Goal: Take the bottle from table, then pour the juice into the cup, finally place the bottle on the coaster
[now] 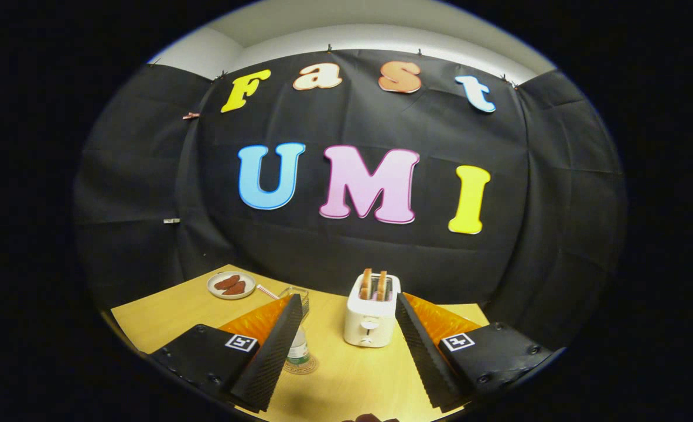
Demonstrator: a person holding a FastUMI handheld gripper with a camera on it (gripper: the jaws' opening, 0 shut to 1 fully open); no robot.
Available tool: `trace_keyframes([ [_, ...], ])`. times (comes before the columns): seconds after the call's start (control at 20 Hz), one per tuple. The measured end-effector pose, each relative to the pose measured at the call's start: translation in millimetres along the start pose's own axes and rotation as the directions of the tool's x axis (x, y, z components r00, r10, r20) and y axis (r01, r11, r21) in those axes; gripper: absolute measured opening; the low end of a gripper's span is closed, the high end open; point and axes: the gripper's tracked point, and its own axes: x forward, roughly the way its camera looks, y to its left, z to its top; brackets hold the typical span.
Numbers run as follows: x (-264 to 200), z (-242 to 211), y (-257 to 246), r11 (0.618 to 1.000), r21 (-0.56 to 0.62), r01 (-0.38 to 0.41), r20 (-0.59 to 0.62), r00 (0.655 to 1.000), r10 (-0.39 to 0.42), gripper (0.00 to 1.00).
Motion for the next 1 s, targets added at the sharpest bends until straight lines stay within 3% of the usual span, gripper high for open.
trace_keyframes([
  [0.25,-67.1,33.1,-48.0,0.989,0.015,0.146,0.036,0.989,-0.147,0.97],
  [0.45,-126.3,25.9,-60.3,0.972,0.046,0.231,0.011,0.973,-0.232,0.97],
  [0.7,-172.6,7.1,-54.8,0.96,0.072,0.272,-0.045,0.962,-0.27,0.98],
  [1.0,-179.6,24.4,-40.7,0.961,0.048,0.272,-0.011,0.962,-0.272,0.97],
])
